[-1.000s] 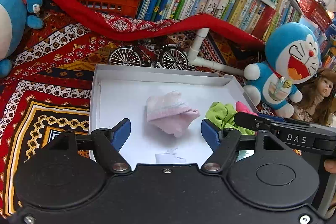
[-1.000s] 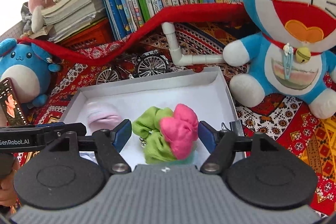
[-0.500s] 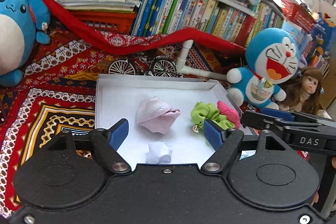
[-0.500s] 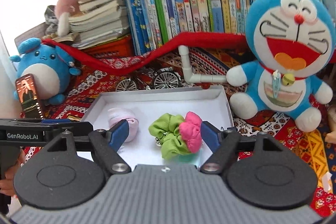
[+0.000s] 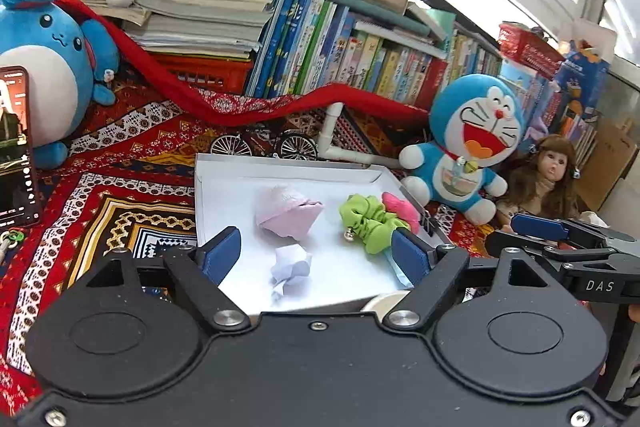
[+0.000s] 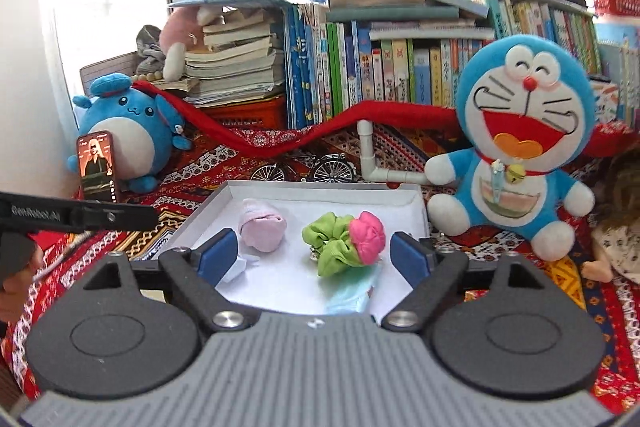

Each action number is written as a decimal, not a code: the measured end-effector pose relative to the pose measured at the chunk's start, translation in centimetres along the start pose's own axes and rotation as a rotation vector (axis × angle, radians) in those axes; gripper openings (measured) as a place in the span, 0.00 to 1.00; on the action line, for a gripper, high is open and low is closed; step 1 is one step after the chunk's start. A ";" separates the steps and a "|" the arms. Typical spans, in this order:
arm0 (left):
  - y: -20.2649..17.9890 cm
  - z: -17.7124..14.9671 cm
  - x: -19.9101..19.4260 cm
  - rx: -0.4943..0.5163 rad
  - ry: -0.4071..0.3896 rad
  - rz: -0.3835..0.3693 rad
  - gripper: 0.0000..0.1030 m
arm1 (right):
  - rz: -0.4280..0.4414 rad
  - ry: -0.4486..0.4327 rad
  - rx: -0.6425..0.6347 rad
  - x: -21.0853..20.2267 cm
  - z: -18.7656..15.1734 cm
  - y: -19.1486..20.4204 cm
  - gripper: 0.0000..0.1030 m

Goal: Organize soft objects
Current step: 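Raise both open tools away from the box toward the table items, then reach the left tool to the white foam cube while the right tool reaches the white fluffy ball, then close the left tool on the foam cube while the right tool grips the fluffy ball, then lift and carry the foam cube and fluffy ball with both tools over the box, then open the left tool to drop the foam cube while the right tool releases the fluffy ball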

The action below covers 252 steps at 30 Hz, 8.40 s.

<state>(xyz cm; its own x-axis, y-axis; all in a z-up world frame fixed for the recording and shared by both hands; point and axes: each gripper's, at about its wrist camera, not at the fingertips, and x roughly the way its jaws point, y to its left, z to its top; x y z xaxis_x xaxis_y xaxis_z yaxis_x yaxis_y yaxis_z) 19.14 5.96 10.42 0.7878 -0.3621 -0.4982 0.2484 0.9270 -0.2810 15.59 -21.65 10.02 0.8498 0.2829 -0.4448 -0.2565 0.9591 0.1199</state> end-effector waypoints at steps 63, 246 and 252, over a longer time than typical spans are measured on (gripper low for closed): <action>-0.9 -14.9 -8.0 0.157 -0.149 0.139 0.91 | -0.150 -0.094 0.010 -8.2 -12.8 0.1 1.00; 4.0 6.7 21.4 -0.082 0.273 0.044 0.75 | -0.062 0.309 0.037 19.6 5.2 -4.3 0.84; 3.7 6.7 18.0 -0.099 0.228 0.045 0.78 | -0.067 0.259 0.041 16.0 5.8 -3.9 0.85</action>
<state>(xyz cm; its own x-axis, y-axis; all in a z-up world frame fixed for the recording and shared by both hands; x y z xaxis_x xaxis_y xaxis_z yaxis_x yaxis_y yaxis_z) 38.04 3.54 5.94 0.6466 -0.3438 -0.6809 0.1504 0.9326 -0.3280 32.89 -20.74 7.61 0.7166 0.2112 -0.6647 -0.1802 0.9768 0.1160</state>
